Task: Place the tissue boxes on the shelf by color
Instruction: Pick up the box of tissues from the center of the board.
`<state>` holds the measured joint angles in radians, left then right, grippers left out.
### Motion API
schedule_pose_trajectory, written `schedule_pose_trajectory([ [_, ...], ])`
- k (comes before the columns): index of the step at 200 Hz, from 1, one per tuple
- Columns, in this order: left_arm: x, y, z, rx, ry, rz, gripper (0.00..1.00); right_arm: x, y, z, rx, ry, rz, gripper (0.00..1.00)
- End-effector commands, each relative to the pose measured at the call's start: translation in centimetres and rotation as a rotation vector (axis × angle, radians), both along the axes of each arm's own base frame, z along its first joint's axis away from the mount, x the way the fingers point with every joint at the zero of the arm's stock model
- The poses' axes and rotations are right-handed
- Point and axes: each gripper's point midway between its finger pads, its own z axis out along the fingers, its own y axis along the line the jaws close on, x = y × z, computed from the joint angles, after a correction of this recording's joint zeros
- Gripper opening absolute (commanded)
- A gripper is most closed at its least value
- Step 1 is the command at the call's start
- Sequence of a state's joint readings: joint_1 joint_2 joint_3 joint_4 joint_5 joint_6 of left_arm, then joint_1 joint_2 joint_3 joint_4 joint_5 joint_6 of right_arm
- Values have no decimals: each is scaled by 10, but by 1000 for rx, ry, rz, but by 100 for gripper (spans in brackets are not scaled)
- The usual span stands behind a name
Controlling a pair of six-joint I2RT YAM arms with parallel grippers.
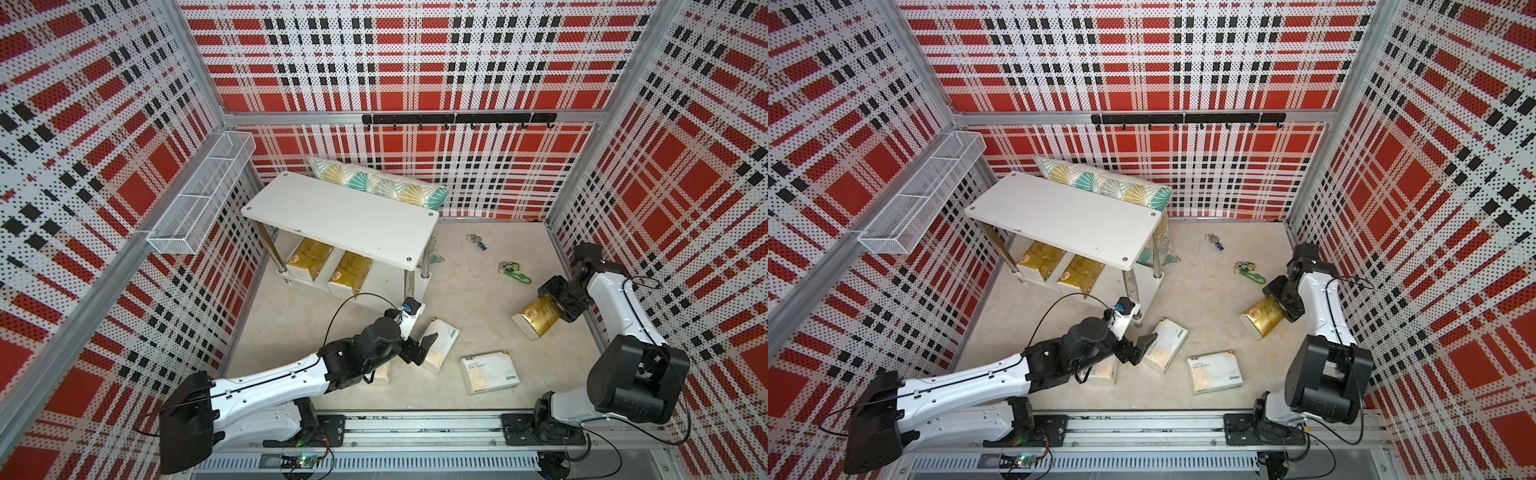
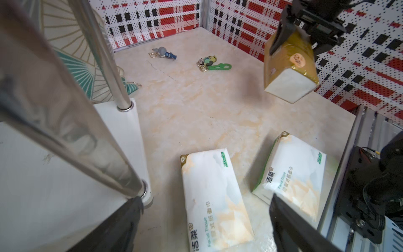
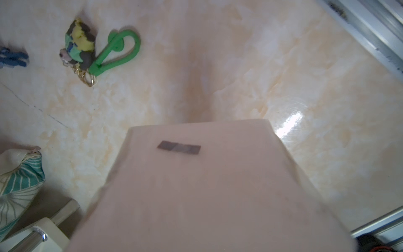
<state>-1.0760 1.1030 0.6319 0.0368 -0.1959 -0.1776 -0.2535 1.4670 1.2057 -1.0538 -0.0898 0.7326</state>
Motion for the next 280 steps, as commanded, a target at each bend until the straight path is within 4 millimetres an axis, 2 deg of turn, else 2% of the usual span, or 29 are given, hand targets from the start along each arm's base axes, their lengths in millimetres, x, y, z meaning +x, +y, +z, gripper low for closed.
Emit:
schedule_pose_trajectory([
  [1,-3,-27,19,-62,-72,-101,96,6,27,4,47,14,20,70],
  [13,0,-38,18,-50,-72,-116,96,14,42,9,53,-5,49,70],
  [41,-2,-59,13,-46,-82,-129,96,22,61,13,76,-20,77,70],
  [69,1,-78,10,-22,-161,-102,98,22,74,9,100,-10,79,70],
  [105,4,-109,-11,66,-264,-107,100,22,95,3,182,7,80,70],
  [123,8,-119,-12,41,-294,-104,99,23,105,5,223,-16,76,69],
  [147,15,-129,-7,5,-323,-115,99,22,116,7,251,-22,86,69],
  [197,18,-150,-12,-2,-382,-175,99,21,133,12,301,-45,101,69],
  [280,39,-155,-15,39,-425,-138,99,17,141,19,337,-66,114,69],
])
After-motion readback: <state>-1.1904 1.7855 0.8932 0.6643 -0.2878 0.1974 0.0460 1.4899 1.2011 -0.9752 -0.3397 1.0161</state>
